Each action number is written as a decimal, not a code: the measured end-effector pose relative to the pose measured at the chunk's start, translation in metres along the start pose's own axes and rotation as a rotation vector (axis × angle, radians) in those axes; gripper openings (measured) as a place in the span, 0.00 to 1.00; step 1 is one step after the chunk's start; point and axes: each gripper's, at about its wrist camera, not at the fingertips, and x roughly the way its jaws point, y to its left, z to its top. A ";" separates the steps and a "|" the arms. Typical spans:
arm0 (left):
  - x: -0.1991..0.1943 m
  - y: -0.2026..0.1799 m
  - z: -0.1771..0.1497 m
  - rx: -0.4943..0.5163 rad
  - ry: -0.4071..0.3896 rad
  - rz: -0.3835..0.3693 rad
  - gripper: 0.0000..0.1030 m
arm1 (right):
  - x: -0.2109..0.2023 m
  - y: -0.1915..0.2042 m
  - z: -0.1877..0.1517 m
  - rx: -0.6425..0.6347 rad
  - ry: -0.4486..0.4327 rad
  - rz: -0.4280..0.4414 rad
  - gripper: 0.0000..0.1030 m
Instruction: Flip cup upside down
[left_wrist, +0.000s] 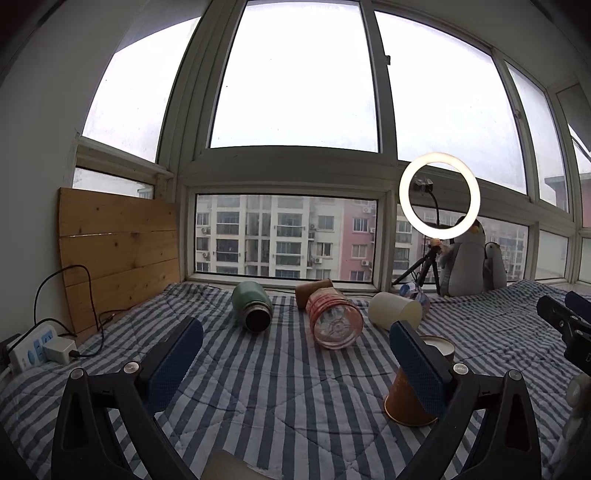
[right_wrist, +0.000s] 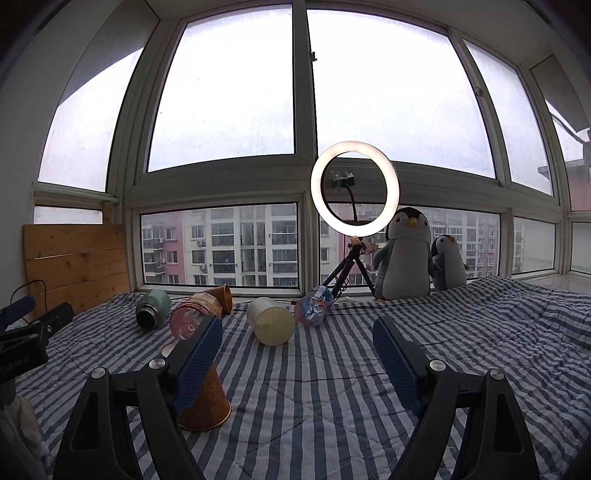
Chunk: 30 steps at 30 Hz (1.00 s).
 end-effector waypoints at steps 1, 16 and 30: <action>0.000 0.000 0.000 0.001 -0.001 -0.001 0.99 | -0.001 0.000 0.000 -0.002 -0.005 -0.002 0.78; -0.003 -0.003 -0.002 0.017 -0.013 0.008 1.00 | -0.002 -0.003 0.000 0.005 -0.013 0.001 0.79; -0.003 -0.005 -0.003 0.023 -0.013 0.008 1.00 | -0.001 -0.003 0.000 0.005 -0.011 0.002 0.82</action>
